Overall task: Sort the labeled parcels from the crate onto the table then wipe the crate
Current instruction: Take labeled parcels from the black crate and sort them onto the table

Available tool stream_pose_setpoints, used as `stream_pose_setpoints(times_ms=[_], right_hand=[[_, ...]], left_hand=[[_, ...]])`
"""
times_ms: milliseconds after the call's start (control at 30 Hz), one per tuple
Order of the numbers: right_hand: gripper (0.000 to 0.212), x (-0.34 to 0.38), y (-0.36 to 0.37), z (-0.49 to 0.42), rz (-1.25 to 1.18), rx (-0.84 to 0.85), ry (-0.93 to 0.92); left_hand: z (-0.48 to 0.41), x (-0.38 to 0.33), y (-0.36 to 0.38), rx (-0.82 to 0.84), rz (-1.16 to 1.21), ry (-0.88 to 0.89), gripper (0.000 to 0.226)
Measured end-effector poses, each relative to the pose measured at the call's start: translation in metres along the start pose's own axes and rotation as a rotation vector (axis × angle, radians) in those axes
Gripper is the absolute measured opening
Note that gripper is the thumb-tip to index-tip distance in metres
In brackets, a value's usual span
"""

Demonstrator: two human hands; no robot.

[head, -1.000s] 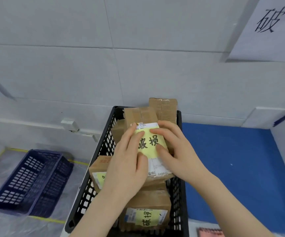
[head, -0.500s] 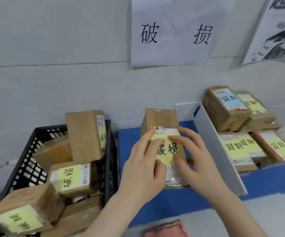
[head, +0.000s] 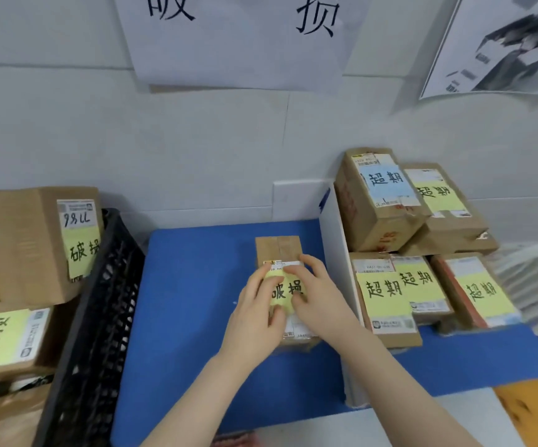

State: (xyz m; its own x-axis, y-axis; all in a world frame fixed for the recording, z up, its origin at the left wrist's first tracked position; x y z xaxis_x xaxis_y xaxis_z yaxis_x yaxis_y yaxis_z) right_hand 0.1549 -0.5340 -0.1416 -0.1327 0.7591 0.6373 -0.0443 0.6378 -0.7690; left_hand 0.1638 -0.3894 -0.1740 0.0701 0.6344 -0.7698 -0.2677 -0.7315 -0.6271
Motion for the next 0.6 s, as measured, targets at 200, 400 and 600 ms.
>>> stream_pose_setpoints(times_ms=[200,400,600], right_hand=[[0.055,-0.022,-0.039,-0.050,0.180,0.071,0.067],[0.042,-0.035,-0.057,-0.087,0.366,0.099,0.122],[0.034,-0.042,-0.059,-0.098,0.412,0.074,0.139]], left_hand=[[-0.065,-0.025,0.017,0.083,0.058,0.002,0.048],[-0.117,-0.041,0.028,0.127,0.115,-0.001,0.050],[-0.142,-0.042,0.035,0.220,0.106,-0.014,0.054]])
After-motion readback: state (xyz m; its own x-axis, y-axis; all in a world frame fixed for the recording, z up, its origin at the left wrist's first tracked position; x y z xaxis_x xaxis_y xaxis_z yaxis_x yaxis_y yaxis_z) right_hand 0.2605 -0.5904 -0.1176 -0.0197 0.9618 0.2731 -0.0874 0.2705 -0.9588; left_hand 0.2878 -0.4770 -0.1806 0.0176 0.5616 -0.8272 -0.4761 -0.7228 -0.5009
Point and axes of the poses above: each hand's wrist, its own z-axis away from the middle knuckle, its own y-axis out of the palm, x = y × z, the point moved 1 cm from there along -z, towards the middle knuckle, and after that the axes turned 14 degrees about -y, right-handed, at the moved point
